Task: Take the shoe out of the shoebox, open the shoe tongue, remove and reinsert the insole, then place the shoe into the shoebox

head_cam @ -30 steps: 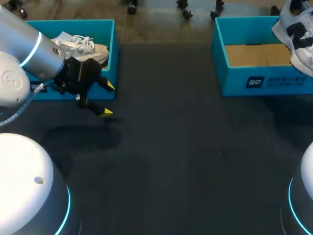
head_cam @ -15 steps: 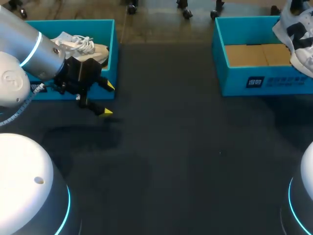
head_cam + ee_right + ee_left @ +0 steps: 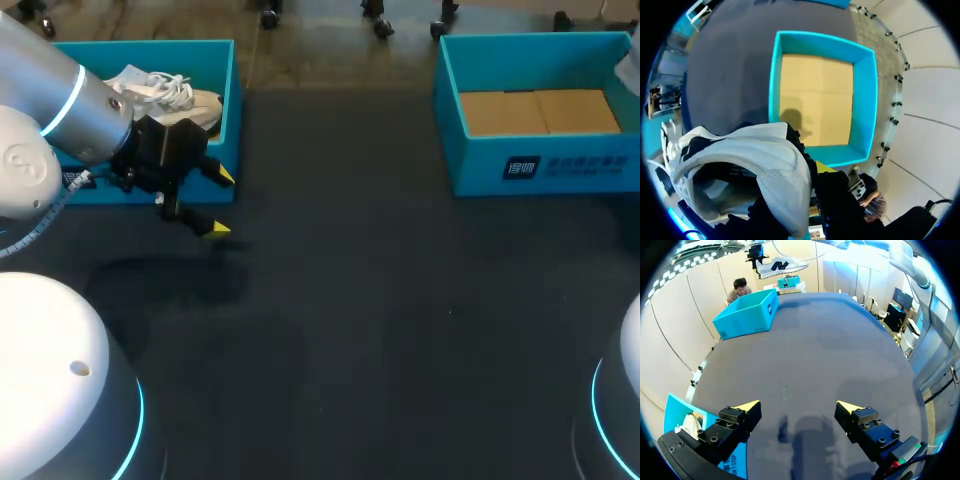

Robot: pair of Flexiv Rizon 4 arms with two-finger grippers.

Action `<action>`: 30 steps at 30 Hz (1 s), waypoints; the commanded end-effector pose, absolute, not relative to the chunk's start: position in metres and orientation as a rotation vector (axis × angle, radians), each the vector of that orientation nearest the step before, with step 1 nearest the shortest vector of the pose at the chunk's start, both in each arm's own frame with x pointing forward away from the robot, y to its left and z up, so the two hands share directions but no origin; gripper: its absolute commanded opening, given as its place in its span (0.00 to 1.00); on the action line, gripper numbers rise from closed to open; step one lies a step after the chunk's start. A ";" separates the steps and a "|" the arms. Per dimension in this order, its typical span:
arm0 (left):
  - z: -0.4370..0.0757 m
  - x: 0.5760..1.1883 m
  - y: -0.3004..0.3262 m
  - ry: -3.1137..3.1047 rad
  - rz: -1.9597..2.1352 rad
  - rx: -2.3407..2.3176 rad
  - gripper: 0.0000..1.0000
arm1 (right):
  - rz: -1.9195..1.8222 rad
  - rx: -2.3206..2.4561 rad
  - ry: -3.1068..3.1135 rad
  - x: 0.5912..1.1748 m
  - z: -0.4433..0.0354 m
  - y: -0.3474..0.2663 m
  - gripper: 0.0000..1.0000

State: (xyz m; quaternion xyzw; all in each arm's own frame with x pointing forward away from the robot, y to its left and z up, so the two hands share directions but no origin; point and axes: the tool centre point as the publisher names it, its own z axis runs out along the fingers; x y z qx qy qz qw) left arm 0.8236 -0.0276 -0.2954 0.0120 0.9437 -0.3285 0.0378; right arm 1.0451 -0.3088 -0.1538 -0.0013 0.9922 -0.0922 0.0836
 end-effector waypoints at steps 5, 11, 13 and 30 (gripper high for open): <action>-0.295 0.824 -0.027 2.897 -1.005 0.039 1.00 | -0.291 0.344 2.926 1.053 -0.150 -0.334 0.00; -0.295 0.824 -0.027 2.897 -1.005 0.039 1.00 | -0.269 0.807 2.787 1.049 -0.152 -0.334 0.00; -0.295 0.824 -0.027 2.897 -1.005 0.039 1.00 | -0.231 0.937 2.738 1.052 -0.155 -0.332 0.00; -0.295 0.824 -0.027 2.897 -1.005 0.039 1.00 | -0.125 1.640 2.442 1.032 -0.146 -0.347 0.00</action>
